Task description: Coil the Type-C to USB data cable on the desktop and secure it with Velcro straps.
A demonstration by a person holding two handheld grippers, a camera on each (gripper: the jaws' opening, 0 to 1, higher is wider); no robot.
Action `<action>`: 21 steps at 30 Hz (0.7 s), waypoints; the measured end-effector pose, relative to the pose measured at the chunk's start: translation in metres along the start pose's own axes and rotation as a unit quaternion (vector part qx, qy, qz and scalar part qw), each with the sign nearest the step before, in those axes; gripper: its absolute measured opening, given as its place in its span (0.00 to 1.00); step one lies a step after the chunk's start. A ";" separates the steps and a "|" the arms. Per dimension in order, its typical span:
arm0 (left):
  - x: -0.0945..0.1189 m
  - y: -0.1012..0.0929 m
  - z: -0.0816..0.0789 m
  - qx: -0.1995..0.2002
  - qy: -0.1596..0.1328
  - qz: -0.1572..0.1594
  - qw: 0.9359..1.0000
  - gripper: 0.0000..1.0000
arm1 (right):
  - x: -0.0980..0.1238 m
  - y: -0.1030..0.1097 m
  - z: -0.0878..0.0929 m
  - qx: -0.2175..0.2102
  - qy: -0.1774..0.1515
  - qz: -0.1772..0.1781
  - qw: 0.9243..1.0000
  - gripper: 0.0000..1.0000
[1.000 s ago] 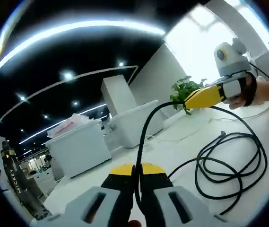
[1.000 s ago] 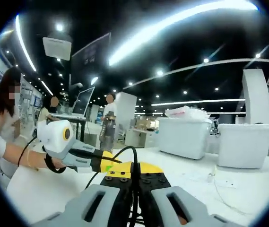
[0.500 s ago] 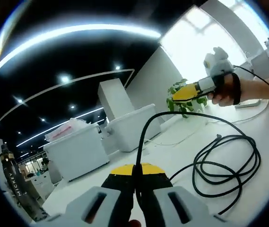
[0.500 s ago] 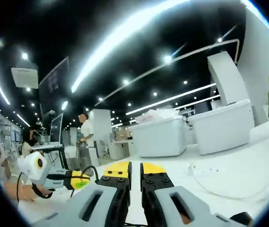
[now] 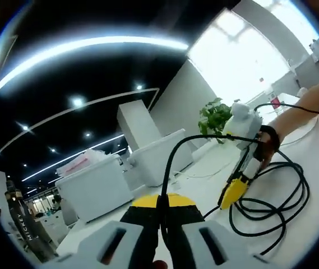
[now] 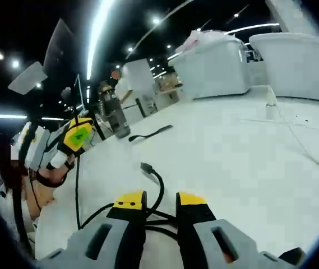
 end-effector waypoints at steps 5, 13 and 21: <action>0.001 0.000 -0.003 -0.002 -0.004 -0.002 1.000 0.04 | -0.005 0.005 0.001 0.021 0.020 -0.007 1.000 0.11; 0.004 -0.001 -0.006 -0.001 -0.009 -0.002 1.000 0.04 | -0.004 0.004 -0.008 0.025 -0.008 -0.007 1.000 0.02; 0.006 -0.004 -0.008 -0.003 -0.012 0.000 1.000 0.04 | 0.010 -0.001 -0.025 0.033 -0.073 0.018 0.997 0.02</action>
Point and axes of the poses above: the point that each gripper's makers call its tool centre point, and the gripper's own axes: x roughly backward along the fingers, y roughly to its left, z roughly out of its underside, the point moved 6 cm from there along x, roughly backward along the fingers, and after that the axes turned 3 degrees about -z, right-handed, at the moved point
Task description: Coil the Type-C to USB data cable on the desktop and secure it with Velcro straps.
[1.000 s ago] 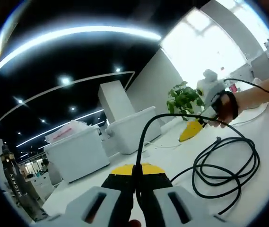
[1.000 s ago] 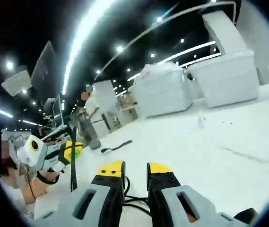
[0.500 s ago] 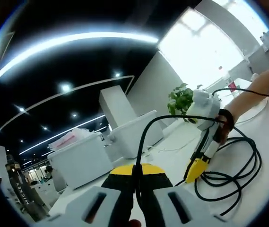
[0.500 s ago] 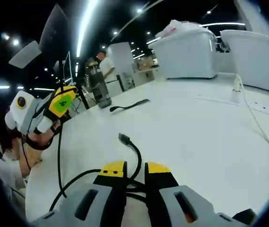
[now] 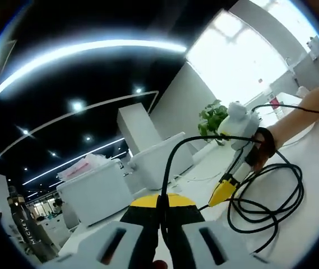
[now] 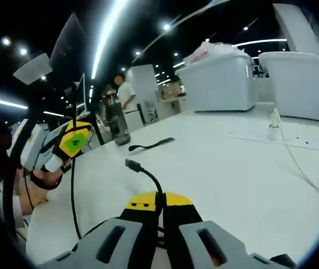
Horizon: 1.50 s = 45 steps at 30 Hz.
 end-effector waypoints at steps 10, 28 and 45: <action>0.000 -0.001 0.001 -0.005 0.000 0.007 1.000 0.04 | 0.026 0.006 -0.035 0.031 -0.107 0.023 0.993 0.02; -0.003 -0.010 -0.001 -0.031 -0.006 0.021 0.999 0.04 | 0.041 0.028 -0.053 0.074 -0.157 0.022 0.985 0.01; -0.003 -0.015 -0.004 -0.034 -0.011 0.026 0.999 0.04 | 0.039 0.043 -0.051 0.096 -0.155 0.012 0.983 0.01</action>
Point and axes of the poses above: the point that each gripper's makers call its tool centre point, and the gripper's own axes: x roughly backward along the fingers, y roughly to its left, z roughly out of its underside, the point moved 6 cm from there along x, roughly backward along the fingers, and after that the axes turned 3 degrees about -z, right-handed, at the moved point
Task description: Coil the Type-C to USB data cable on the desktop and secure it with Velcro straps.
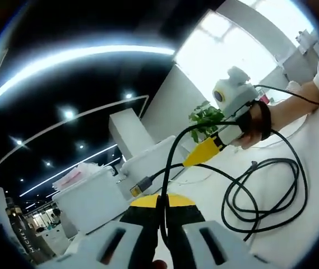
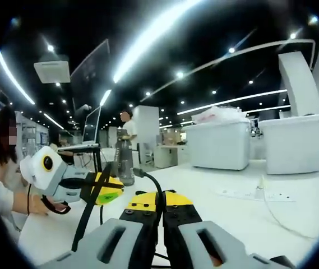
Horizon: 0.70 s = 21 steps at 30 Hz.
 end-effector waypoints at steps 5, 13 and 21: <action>0.000 0.000 0.000 -0.002 0.000 -0.002 1.000 0.04 | 0.000 -0.001 0.000 0.001 0.001 0.003 1.000 0.01; 0.001 -0.002 -0.001 -0.007 0.000 -0.004 1.000 0.04 | 0.001 -0.001 0.000 -0.001 0.001 0.003 1.000 0.02; 0.002 -0.002 -0.001 -0.006 0.000 -0.006 1.000 0.04 | 0.001 0.000 0.001 -0.004 0.002 0.002 1.000 0.02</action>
Point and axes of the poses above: the point that each gripper's makers call its tool centre point, and the gripper's own axes: x roughly backward along the fingers, y roughly to its left, z roughly out of its underside, the point moved 6 cm from there along x, roughly backward along the fingers, and after that the axes turned 3 degrees about -z, right-handed, at the moved point
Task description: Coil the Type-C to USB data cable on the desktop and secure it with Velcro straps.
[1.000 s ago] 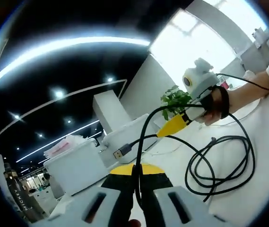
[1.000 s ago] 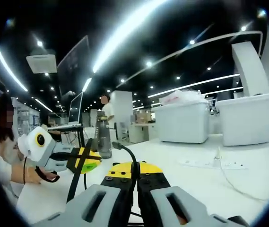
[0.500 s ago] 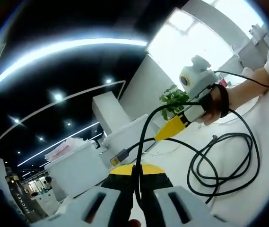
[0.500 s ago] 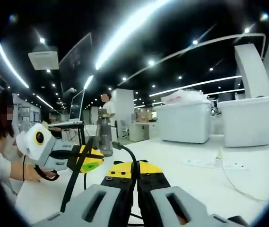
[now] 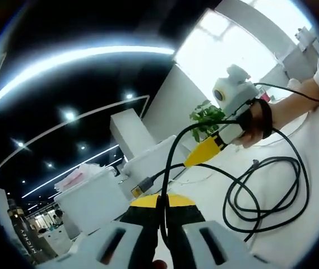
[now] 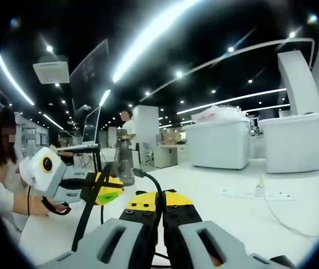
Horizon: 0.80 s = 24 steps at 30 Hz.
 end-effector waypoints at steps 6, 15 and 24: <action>0.001 0.000 0.000 -0.004 0.000 -0.005 1.000 0.04 | -0.001 -0.003 0.000 -0.001 0.002 0.002 1.000 0.02; 0.000 0.006 -0.001 -0.017 0.003 -0.023 1.000 0.04 | -0.006 -0.002 -0.001 0.007 0.007 0.004 1.000 0.02; -0.003 0.006 -0.001 -0.038 0.009 -0.029 0.999 0.04 | -0.005 0.001 -0.003 0.012 0.007 -0.002 1.000 0.02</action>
Point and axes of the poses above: the point that each gripper's makers call its tool centre point, and the gripper's own axes: x roughly backward along the fingers, y roughly to its left, z roughly out of its underside, the point moved 6 cm from there along x, roughly backward along the fingers, and after that the axes turned 3 degrees about -z, right-handed, at the moved point
